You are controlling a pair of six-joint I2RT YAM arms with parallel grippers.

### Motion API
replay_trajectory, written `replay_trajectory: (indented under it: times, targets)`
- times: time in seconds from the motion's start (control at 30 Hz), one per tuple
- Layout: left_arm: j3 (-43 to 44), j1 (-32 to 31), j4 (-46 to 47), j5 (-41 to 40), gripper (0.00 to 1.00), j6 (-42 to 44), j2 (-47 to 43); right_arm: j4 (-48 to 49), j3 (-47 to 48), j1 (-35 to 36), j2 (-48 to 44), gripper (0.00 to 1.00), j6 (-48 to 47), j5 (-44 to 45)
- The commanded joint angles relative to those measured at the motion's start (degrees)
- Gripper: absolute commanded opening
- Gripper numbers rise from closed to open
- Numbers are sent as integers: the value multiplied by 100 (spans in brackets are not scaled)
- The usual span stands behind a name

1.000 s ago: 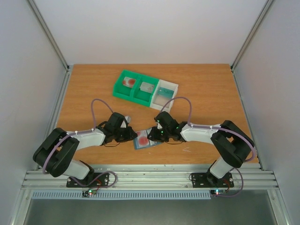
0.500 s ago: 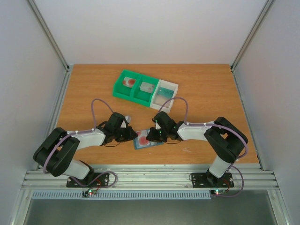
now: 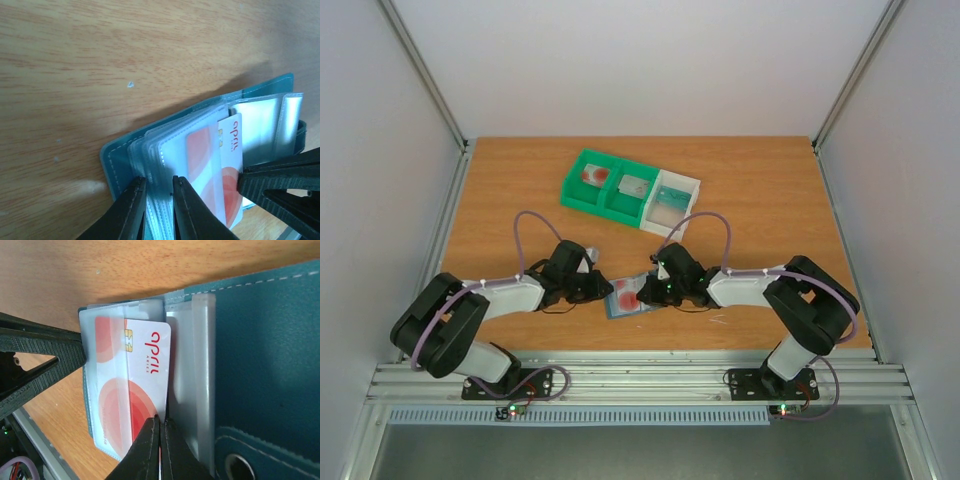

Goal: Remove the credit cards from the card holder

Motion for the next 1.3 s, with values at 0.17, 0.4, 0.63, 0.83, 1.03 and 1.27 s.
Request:
replay_trajectory:
  times: [0.17, 0.4, 0.63, 0.83, 1.03, 1.27]
  targets:
    - [-173, -29, -104, 169, 17, 11, 44, 8, -162, -45, -104, 13, 105, 25]
    - [-181, -36, -66, 172, 16, -32, 62, 143, -127, -48, 138, 16, 117, 0]
    - [-210, -33, -92, 127, 16, -19, 55, 285, -250, -122, 69, 6, 94, -69]
    - [-175, -29, -247, 59, 17, -14, -45, 26, -454, -215, -506, 1, -47, 22]
    - [-147, -27, -245, 104, 16, -17, -63, -357, -513, -215, -956, 1, -113, 174]
    - [-189, -33, -98, 269, 22, -196, -179, -829, -400, -215, -1369, 1, -278, 223]
